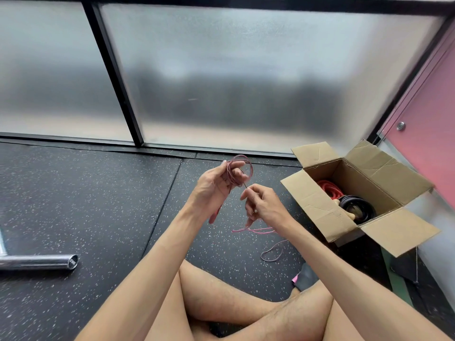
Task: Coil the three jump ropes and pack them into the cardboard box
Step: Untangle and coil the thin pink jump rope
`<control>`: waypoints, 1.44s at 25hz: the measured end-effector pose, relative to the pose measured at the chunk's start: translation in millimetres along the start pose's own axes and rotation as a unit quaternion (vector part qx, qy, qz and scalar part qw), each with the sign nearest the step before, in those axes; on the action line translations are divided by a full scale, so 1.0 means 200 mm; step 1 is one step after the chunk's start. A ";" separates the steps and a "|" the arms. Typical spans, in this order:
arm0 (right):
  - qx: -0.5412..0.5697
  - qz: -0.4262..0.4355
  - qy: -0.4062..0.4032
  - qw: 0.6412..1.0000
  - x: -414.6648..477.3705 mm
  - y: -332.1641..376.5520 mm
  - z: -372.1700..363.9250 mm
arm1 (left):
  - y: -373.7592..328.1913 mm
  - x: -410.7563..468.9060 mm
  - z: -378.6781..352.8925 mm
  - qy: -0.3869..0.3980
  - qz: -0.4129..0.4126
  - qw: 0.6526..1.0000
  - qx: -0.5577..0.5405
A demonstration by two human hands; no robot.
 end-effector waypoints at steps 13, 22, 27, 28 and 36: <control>0.002 -0.140 0.125 0.982 -0.12 -0.13 -0.02 | -0.04 0.05 0.09 -0.144 -0.226 0.840 0.472; -0.198 0.042 -0.014 0.979 -0.08 -0.01 0.05 | 0.02 0.03 0.24 -0.090 -0.177 0.688 0.698; -0.273 0.086 -0.059 0.956 -0.02 0.03 0.09 | 0.07 -0.01 0.29 -0.056 -0.072 0.699 0.709; -0.281 0.092 -0.069 0.953 -0.01 0.04 0.10 | 0.08 -0.02 0.27 -0.054 -0.046 0.710 0.701; -0.225 0.116 -0.136 0.958 0.04 0.07 0.18 | 0.02 -0.01 0.17 -0.052 0.074 0.895 0.437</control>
Point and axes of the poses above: each hand's wrist, its own x-axis towards the middle knuckle, its own z-axis out of the back of the hand, y = z × x, the point moved 2 cm from there along x, towards the middle knuckle, and after that the axes turned 5 degrees about -x, right-handed, at the moved point
